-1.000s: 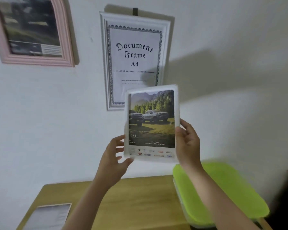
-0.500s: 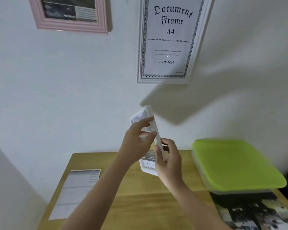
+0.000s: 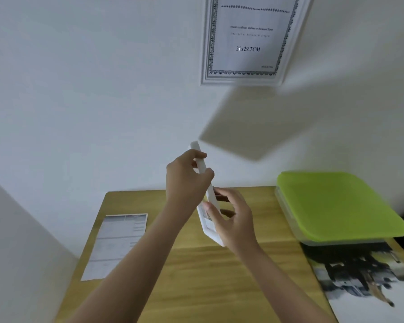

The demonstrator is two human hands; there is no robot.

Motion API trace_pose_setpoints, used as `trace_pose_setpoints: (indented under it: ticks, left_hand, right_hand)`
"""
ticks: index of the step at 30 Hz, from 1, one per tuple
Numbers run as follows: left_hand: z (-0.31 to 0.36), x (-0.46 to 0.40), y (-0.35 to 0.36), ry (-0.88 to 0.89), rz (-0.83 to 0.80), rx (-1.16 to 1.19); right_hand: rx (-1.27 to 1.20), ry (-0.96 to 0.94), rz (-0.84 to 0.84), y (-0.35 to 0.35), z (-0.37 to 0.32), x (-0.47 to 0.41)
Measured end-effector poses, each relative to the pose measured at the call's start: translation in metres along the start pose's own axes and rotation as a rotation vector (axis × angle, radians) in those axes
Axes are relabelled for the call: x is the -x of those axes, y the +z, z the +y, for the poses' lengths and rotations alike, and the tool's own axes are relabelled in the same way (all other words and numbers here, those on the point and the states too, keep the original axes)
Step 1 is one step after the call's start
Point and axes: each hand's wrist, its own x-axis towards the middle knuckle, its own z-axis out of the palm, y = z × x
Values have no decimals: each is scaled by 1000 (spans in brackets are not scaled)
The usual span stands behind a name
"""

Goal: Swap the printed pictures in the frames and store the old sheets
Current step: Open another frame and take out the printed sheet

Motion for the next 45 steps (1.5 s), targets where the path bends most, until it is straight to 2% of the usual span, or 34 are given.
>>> trace_pose_setpoints:
  ticks: [3, 9, 11, 15, 19, 26, 31, 35, 41, 45]
  left_hand:
    - [-9, -6, -5, -17, -1, -1]
    - [-33, -26, -20, -37, -16, 58]
    - [-46, -37, -25, -68, -39, 97]
    - [-76, -51, -27, -105, -34, 119]
    - [-117, -47, -15, -142, -44, 85]
    - [-195, 15, 22, -320, -307, -9]
    - [-229, 51, 36, -406, -479, -14]
    - [-254, 53, 32, -343, -540, -100]
    - [-266, 59, 26, -137, -661, -316]
    - [-268, 66, 34, -89, -637, -426]
  right_hand:
    - [-29, 60, -50, -3, 6, -4]
    - [147, 239, 60, -13, 43, -21]
    - [130, 293, 58, -16, 54, -25]
    - [-2, 272, -11, -9, 64, -27]
    - [57, 279, 56, 7, 77, -14]
    - [211, 449, 102, 18, 120, 19]
    - [279, 526, -4, 19, 156, 31]
    - [313, 559, -94, 24, 175, 31]
    - [467, 564, -178, 16, 183, 28]
    - [489, 537, -184, 13, 187, 29]
